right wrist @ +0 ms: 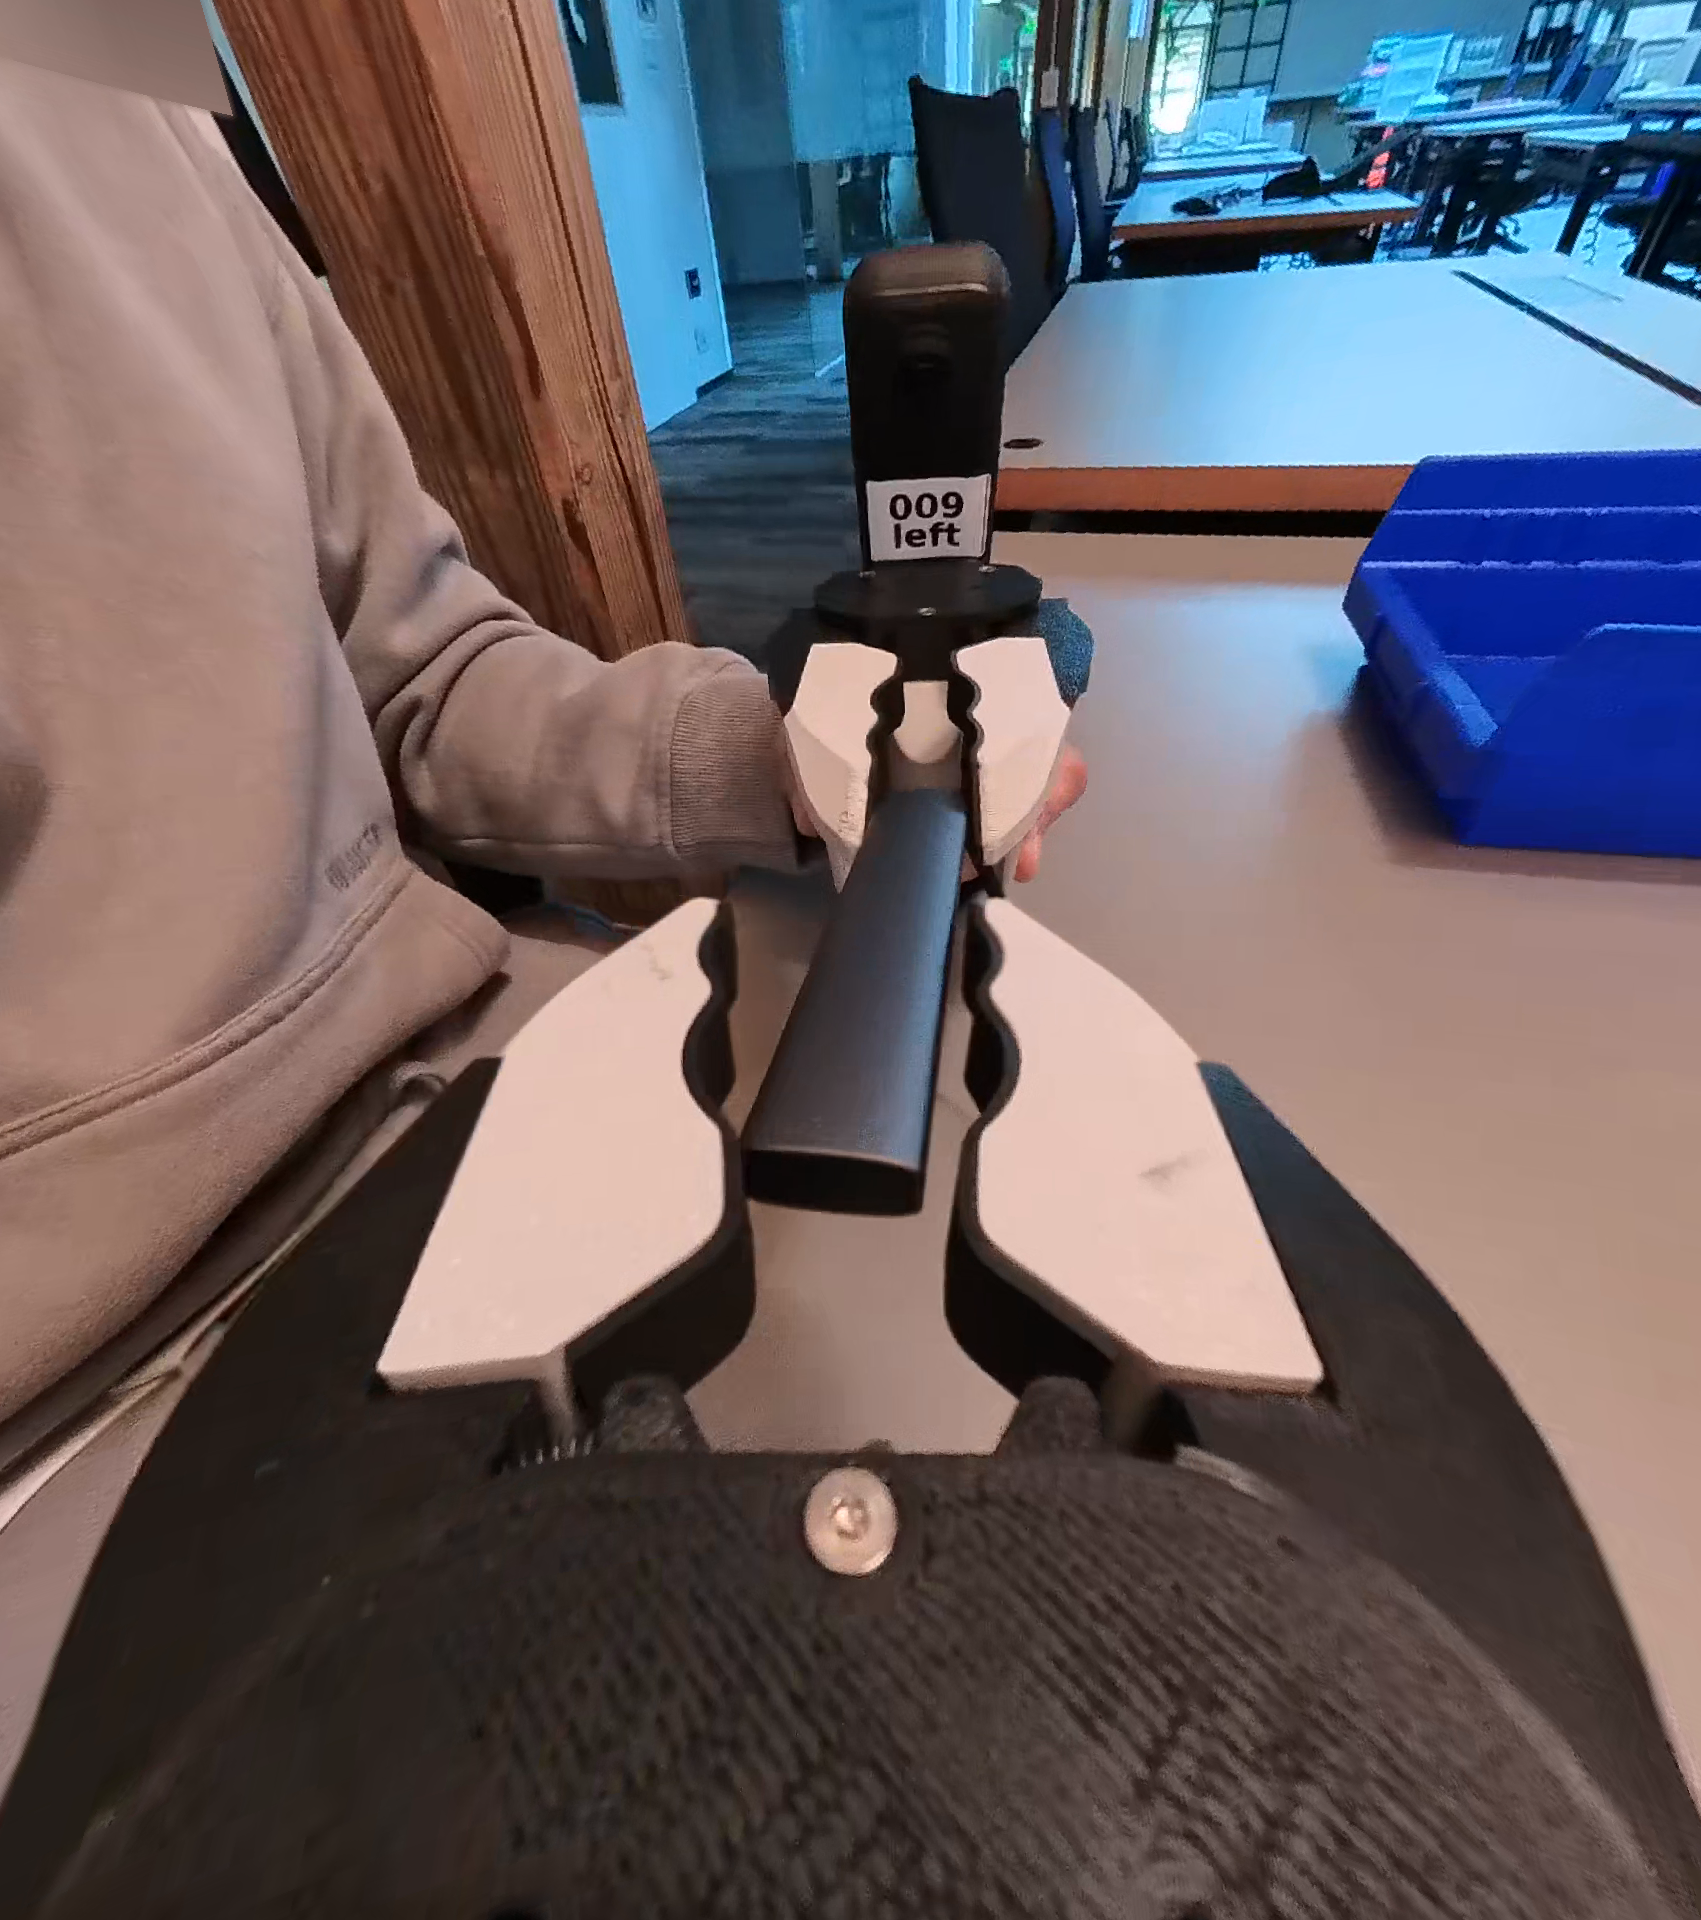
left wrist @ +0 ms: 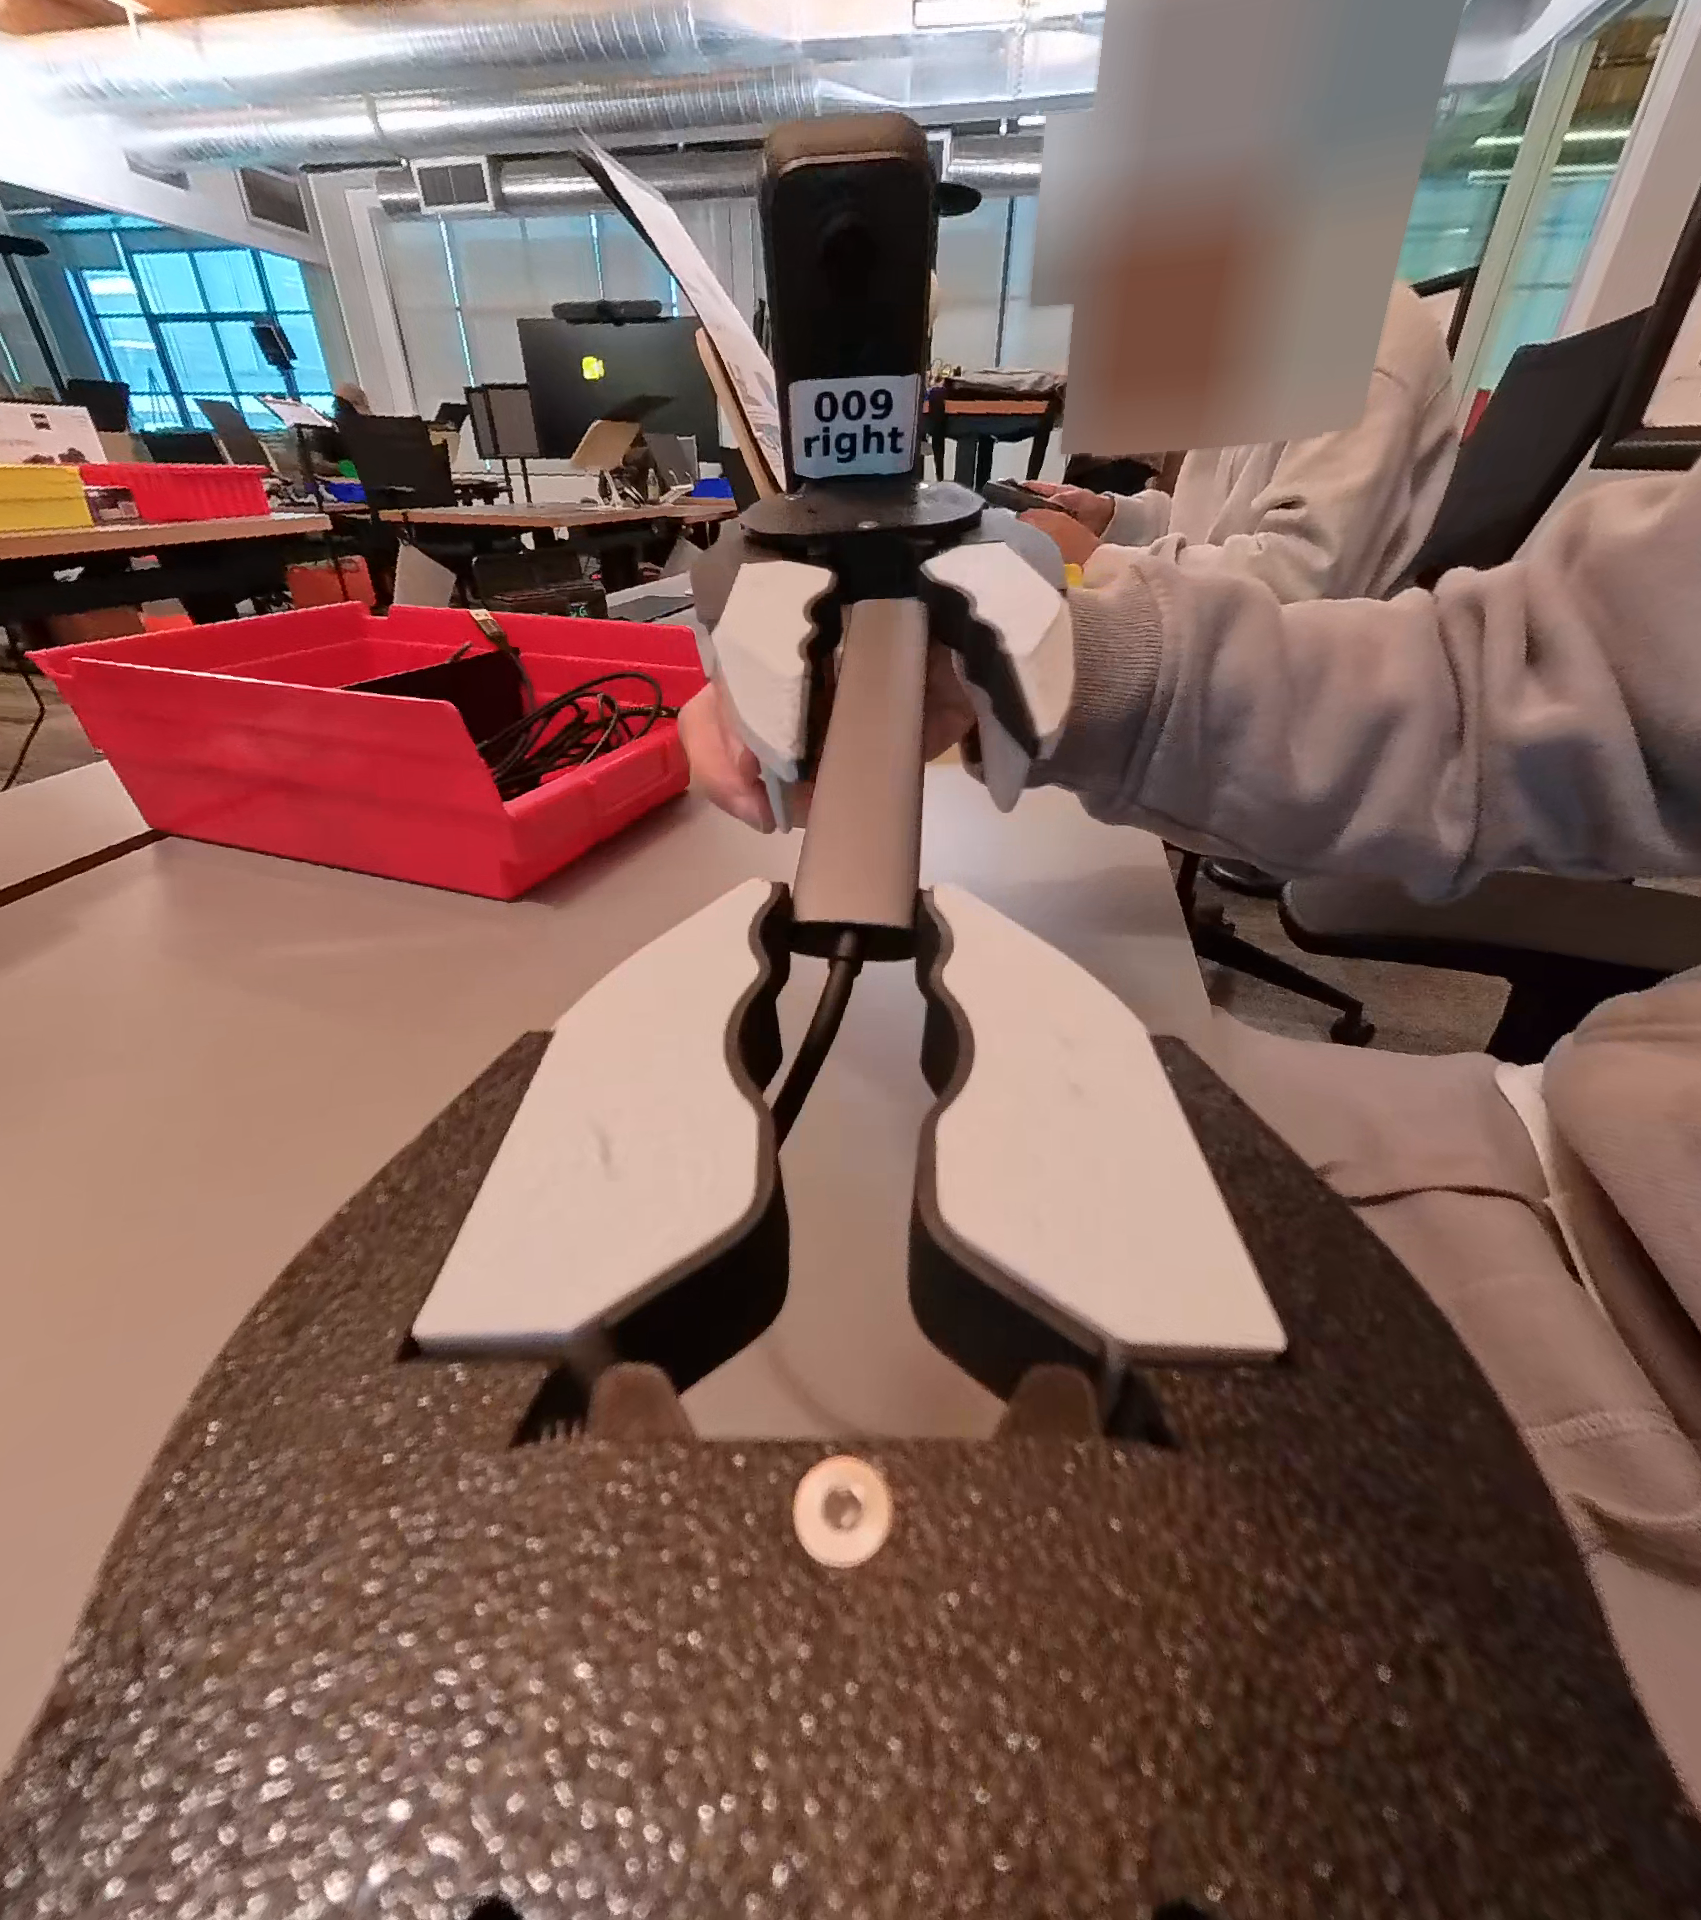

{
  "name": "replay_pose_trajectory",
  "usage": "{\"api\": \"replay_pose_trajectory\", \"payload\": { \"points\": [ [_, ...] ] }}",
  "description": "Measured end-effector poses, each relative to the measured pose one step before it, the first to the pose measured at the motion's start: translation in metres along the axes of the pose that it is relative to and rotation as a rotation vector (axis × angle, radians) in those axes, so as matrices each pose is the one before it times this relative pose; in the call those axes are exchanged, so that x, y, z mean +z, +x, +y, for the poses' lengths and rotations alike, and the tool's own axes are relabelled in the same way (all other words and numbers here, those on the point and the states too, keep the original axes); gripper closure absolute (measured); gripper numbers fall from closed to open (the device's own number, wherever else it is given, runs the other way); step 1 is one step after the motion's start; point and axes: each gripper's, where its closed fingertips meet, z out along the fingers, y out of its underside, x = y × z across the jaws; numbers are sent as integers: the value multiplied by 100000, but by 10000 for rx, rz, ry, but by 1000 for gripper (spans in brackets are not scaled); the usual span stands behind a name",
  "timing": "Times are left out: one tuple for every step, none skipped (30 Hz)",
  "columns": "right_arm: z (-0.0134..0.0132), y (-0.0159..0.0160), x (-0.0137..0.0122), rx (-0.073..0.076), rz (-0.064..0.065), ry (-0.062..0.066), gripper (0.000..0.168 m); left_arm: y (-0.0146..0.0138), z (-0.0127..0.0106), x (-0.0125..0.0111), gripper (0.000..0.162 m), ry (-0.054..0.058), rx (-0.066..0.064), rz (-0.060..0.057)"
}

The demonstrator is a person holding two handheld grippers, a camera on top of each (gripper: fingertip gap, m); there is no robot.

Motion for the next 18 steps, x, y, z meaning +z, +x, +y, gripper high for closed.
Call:
{"api": "replay_pose_trajectory", "payload": {
  "points": [
    [2, 121, -11, 4, 114, 37, 130, -46, 24, 6, 140, -11, 0, -36],
    [14, 221, -39, 0, 168, 11, 133, -79, 11, -13, 140, -8, 2, -54],
    [104, 144, -16, -44, 127, -58, 134, -56, 31, -1, 140, -31, 11, -33],
    [145, 45, 1, -65, 58, -96, 134, -28, 91, 4, 140, -61, 25, -16],
    [236, 102, 8, -100, 61, -199, 135, -33, 85, -3, 140, -49, 43, -31],
    [156, 53, -12, 18, -12, -196, 135, -37, 72, 4, 139, -40, 34, -28],
    [-5, 36, -30, 25, 2, -112, 136, -9, 46, 32, 140, -12, 14, -13],
    [-34, 71, -41, -57, 52, -80, 136, -37, -22, 36, 140, 48, 42, -44],
    [-75, 128, -45, -64, 99, -52, 137, -60, -64, 30, 139, 87, 74, -75],
    [-99, 118, -6, 6, 89, -12, 137, -30, -65, -6, 139, 102, 41, -39],
    [-21, 26, 44, 24, 40, -49, 137, -1, 0, -31, 139, 45, -16, 11],
    [30, 88, 91, -25, 107, -69, 137, -90, 70, -75, 139, -10, -5, -35],
    [8, 115, 48, 6, 110, -40, 138, -215, 1, -114, 136, 41, 68, -155],
    [-60, 107, -62, -5, 71, 15, 138, -282, -154, -122, 132, 146, 104, -232],
    [-263, 233, -167, 1, 145, 152, 138, -309, -303, -134, 125, 225, 48, -249],
    [-370, 195, -274, 24, 97, 188, 138, -373, -380, -136, 116, 250, -34, -272],
    [-446, 244, -351, -53, 135, 185, 138, -431, -393, -133, 109, 240, -72, -309],
    [-467, 593, -460, -169, 367, 142, 138, -412, -366, -143, 103, 199, -53, -291]
  ]
}}
